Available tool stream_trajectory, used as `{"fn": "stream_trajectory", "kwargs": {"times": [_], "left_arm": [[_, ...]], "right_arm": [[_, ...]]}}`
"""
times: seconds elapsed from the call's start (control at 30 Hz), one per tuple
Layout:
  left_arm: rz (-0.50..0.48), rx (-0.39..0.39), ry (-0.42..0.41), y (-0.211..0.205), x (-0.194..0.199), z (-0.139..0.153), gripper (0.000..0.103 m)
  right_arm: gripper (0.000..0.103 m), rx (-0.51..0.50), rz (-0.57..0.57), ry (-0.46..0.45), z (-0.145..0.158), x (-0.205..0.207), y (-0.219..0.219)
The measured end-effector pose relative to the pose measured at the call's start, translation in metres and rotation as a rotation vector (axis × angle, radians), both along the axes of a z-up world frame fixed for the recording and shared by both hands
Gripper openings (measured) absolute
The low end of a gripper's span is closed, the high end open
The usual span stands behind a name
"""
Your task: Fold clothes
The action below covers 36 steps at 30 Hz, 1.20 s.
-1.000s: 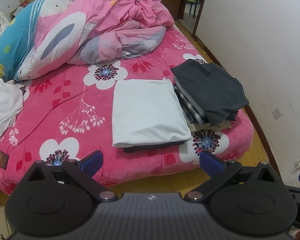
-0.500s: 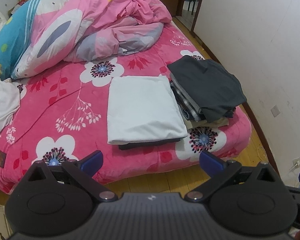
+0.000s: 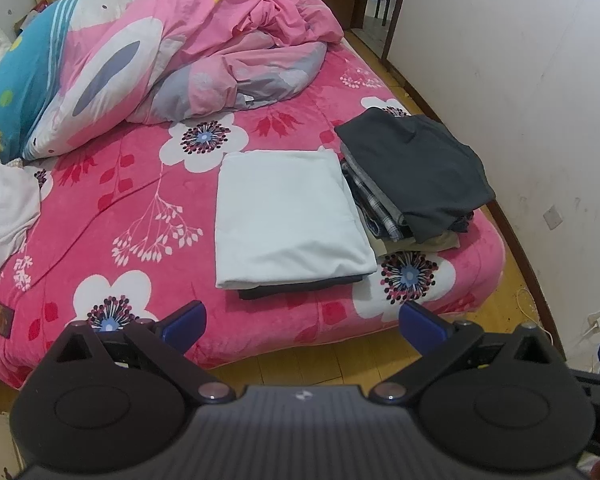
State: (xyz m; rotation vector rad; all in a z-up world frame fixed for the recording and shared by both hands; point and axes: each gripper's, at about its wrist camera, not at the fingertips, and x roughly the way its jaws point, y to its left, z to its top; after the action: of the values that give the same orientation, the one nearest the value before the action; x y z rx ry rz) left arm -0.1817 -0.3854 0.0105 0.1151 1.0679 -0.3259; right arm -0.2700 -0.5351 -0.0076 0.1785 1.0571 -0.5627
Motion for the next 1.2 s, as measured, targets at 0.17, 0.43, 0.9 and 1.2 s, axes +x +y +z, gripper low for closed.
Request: {"fn": "stream_trajectory", "kwargs": {"times": [0.17, 0.43, 0.9, 1.2], "left_arm": [[0.001, 0.000, 0.005, 0.0015, 0.0016, -0.0010, 0.103], [0.002, 0.000, 0.009, 0.0020, 0.0025, -0.0020, 0.103], [0.003, 0.003, 0.016, 0.0021, 0.0054, -0.0039, 0.103], [0.005, 0.003, 0.018, 0.0012, 0.0068, -0.0047, 0.103]], "right_arm": [[0.102, 0.004, 0.000, 0.003, 0.0005, 0.0015, -0.0006], [0.102, 0.005, 0.003, 0.007, -0.0010, 0.0025, 0.0002], [0.102, 0.007, 0.001, 0.011, -0.0029, 0.0059, 0.0010], [0.102, 0.008, 0.001, 0.013, -0.0037, 0.0093, -0.0011]]}}
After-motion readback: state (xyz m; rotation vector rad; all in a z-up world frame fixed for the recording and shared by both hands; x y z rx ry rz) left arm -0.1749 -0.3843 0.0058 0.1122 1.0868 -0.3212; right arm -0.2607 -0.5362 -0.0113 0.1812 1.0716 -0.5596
